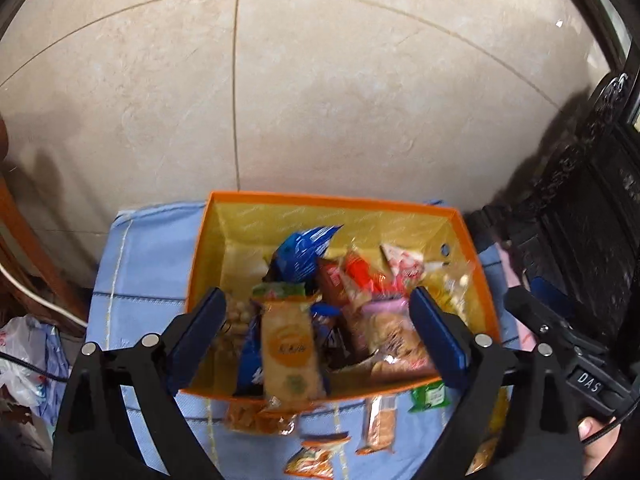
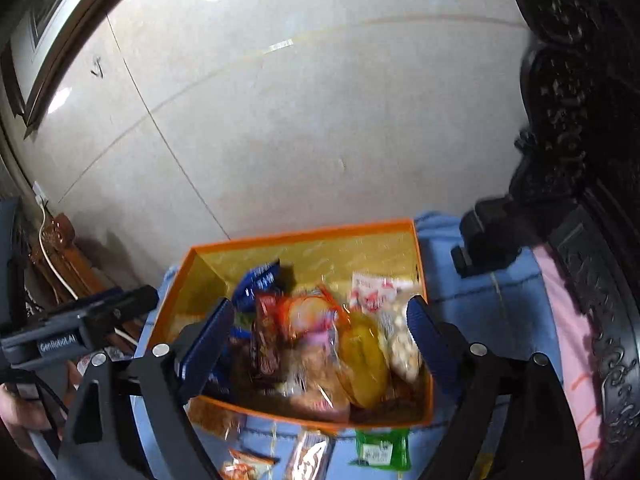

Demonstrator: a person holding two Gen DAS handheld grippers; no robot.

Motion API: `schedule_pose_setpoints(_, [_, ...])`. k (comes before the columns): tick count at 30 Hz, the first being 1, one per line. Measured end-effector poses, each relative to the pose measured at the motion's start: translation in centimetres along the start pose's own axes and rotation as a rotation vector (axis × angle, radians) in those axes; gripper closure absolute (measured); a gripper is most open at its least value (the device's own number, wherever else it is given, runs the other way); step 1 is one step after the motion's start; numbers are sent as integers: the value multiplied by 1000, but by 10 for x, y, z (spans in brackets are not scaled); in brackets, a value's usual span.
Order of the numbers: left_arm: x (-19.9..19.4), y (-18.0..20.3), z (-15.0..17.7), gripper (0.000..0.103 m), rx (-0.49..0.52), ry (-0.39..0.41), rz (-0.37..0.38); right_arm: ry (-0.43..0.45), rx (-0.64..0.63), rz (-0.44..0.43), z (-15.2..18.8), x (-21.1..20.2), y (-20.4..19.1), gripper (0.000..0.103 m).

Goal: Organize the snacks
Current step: 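Lower the red bar and red-black pack into the orange box, open both grippers, then grasp the orange-white snack bag with the left gripper while the right grasps the long bread stick pack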

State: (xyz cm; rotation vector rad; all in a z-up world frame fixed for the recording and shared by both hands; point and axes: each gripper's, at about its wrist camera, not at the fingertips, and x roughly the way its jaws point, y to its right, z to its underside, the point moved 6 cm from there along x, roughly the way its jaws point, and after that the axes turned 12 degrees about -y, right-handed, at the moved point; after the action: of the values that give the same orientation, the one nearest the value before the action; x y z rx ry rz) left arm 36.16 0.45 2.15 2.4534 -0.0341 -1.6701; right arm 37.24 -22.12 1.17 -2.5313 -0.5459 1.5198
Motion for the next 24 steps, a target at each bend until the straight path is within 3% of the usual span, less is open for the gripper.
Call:
schedule_pose_setpoints(6, [-2, -10, 30, 13, 32, -17, -41, -40, 9, -6, 32, -3, 4, 14])
schedule_pose_setpoints(12, [-11, -13, 65, 13, 49, -33, -65, -62, -33, 53, 68, -20, 4, 10])
schedule_pose_setpoints(20, [-1, -11, 137, 12, 100, -102, -99, -155, -35, 153, 156, -32, 35, 7])
schedule_pose_setpoints(24, [21, -10, 172, 12, 85, -169, -96, -213, 24, 159, 195, -32, 54, 7])
